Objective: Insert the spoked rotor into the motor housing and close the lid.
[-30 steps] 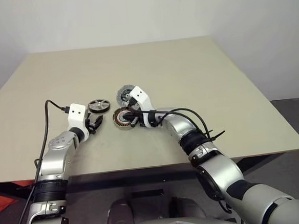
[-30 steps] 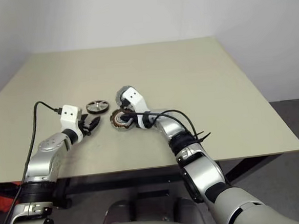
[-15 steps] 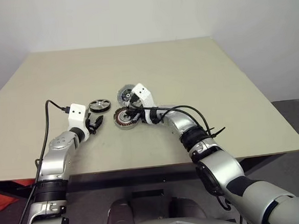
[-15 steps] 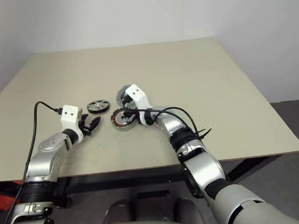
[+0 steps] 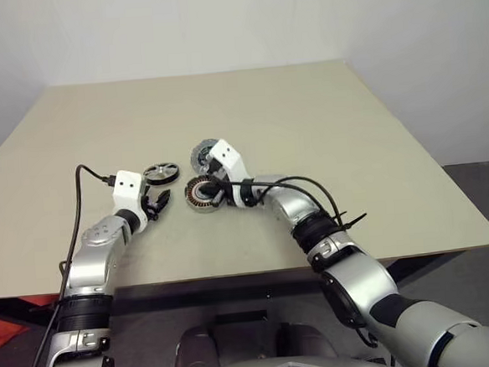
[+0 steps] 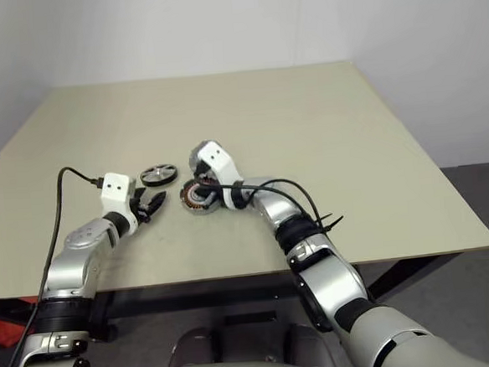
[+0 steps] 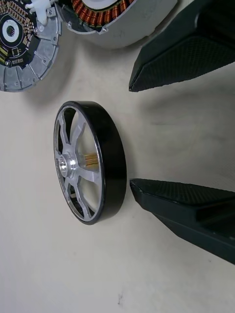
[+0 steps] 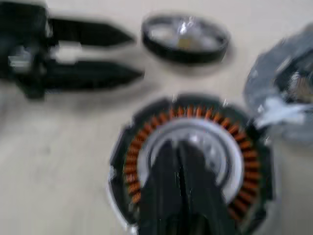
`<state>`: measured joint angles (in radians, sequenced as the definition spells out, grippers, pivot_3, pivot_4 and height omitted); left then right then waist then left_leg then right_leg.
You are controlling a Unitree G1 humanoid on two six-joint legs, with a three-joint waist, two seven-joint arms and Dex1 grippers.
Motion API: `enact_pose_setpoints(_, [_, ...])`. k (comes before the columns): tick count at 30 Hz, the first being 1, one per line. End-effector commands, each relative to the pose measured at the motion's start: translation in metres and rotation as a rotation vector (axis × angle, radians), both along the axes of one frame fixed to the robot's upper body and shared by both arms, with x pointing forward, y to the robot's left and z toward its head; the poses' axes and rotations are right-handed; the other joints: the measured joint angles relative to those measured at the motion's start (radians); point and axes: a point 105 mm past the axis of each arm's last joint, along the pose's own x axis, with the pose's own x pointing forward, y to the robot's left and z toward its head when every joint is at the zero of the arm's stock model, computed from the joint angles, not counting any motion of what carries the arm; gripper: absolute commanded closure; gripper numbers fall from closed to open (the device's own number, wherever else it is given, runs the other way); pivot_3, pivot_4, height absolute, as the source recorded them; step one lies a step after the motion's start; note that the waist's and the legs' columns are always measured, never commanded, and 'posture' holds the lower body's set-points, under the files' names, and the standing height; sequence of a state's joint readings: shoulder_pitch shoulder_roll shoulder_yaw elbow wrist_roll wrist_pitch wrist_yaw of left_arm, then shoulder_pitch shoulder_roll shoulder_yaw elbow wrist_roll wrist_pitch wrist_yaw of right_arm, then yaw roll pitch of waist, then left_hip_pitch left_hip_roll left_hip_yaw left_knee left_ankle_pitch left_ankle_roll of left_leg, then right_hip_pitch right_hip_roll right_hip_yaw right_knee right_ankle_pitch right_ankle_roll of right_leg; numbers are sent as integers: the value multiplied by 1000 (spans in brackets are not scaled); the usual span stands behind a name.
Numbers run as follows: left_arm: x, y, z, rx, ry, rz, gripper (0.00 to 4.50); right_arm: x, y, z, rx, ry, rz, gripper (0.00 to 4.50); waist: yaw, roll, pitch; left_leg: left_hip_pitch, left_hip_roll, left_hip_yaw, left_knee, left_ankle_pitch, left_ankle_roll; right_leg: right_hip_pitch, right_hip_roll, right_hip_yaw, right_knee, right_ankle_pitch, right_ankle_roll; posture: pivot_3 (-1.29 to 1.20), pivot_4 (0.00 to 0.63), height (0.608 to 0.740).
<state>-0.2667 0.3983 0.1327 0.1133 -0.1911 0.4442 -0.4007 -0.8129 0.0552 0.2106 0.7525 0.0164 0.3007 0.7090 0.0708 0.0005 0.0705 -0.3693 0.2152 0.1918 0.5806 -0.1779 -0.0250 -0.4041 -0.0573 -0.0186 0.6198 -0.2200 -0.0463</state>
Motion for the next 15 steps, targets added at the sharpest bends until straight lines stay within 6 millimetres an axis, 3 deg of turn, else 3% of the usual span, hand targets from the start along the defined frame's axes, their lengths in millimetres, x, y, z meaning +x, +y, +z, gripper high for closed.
enact_pose_setpoints(1, [2,5,15,12,-54,9,1485,10,-4,6,-9,-23,-45,4428,0,0,0,1,0,0,0,0,0,1,0,0,0,0,0,0,0,740])
enact_pose_setpoints(5, [3,5,16,9,-55,10,1485,17,-7,17,13,-45,-71,4428,2,0,0,1,0,-1,0,1,-1,1,0,0,0,0,0,0,0,740])
enact_pose_setpoints(10, [5,5,17,-54,-62,41,1485,21,-6,49,108,-101,-55,4428,1,0,0,0,0,-1,0,1,-2,1,0,-1,0,0,0,0,0,740])
enact_pose_setpoints(15, [10,17,24,-178,-66,139,1485,22,-5,64,138,-136,-46,4428,0,0,0,-1,0,-2,0,2,-4,0,0,-1,0,0,0,0,0,740])
